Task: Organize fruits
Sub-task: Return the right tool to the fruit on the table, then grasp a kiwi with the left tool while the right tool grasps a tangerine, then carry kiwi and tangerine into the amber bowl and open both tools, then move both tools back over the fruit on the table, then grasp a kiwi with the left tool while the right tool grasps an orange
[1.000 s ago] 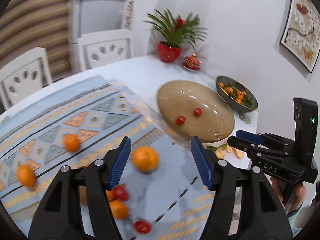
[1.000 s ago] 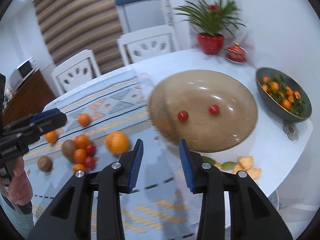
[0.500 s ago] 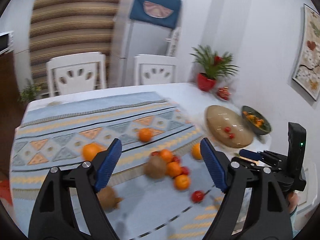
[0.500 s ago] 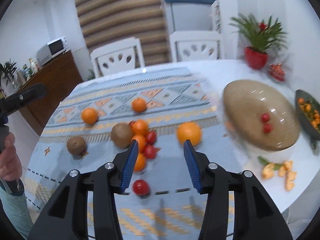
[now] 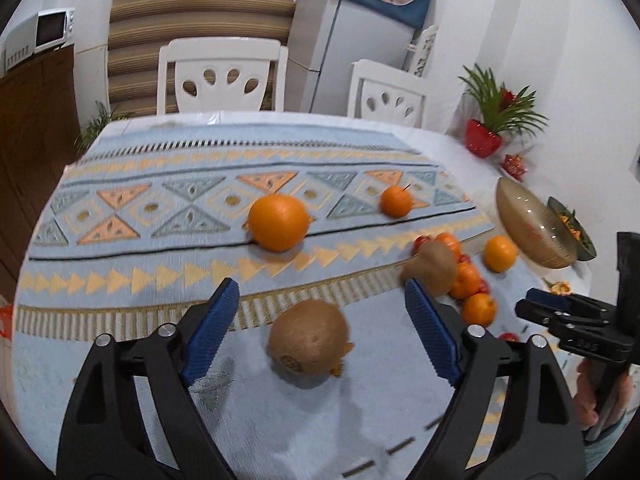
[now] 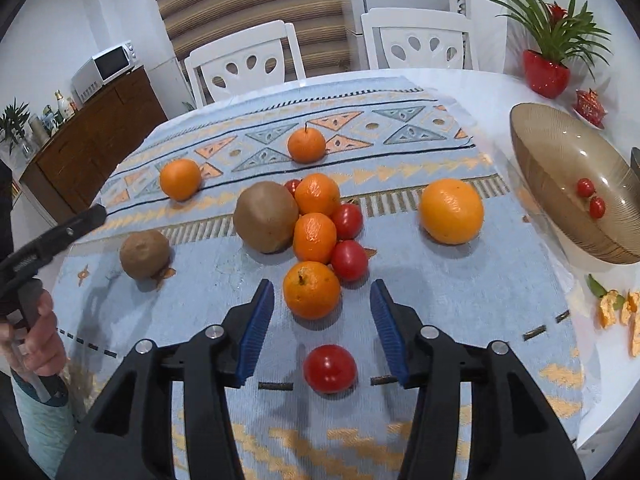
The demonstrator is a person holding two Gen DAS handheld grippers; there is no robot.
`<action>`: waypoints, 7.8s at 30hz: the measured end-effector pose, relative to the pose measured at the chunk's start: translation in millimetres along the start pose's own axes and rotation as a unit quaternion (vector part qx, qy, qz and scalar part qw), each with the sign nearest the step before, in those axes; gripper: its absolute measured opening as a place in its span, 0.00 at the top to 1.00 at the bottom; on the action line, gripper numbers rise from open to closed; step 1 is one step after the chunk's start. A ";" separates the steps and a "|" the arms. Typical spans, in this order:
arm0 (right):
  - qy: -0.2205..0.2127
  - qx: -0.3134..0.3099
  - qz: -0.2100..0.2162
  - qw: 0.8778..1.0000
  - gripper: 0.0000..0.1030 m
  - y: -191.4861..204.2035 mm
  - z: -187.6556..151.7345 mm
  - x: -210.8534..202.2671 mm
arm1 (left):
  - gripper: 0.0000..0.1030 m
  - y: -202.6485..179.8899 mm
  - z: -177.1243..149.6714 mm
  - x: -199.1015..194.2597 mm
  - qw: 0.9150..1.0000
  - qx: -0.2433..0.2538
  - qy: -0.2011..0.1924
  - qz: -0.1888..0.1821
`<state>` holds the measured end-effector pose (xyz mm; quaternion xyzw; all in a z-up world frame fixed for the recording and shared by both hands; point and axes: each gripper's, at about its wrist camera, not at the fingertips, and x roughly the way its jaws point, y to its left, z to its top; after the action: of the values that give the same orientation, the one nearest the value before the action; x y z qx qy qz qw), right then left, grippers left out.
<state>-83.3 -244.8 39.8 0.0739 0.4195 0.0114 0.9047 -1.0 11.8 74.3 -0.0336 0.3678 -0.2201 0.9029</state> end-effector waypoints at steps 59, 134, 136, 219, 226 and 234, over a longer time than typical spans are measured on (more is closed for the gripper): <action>-0.039 -0.003 -0.055 0.998 0.60 18.7 -24.9 47.5 | 0.44 -5.3 -36.3 57.9 0.995 0.049 0.078 0.030; -0.062 0.212 -0.160 0.962 0.58 -260.3 17.6 -75.5 | 0.30 -366.2 56.8 139.1 0.959 0.214 0.106 -0.153; -0.069 0.199 -0.155 0.965 0.57 -245.6 19.1 -82.1 | 0.28 -352.3 54.7 119.3 0.962 0.211 0.089 -0.151; -0.135 0.029 -0.075 0.988 0.20 -54.3 -17.1 2.1 | 0.14 -56.7 -25.3 43.2 1.000 0.004 0.016 0.026; -0.037 0.067 -0.063 0.995 0.31 -94.1 30.4 15.1 | 0.19 -99.6 12.1 60.1 0.994 0.059 0.078 -0.046; -0.032 0.065 -0.078 0.994 0.31 -94.4 41.9 63.5 | 0.26 -88.6 13.8 133.9 0.988 -0.012 0.115 -0.102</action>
<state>-14.2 -338.1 4.9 0.0997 0.3950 -0.0884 0.9090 60.1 -125.9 17.2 -0.0562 0.4663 -0.3092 0.8269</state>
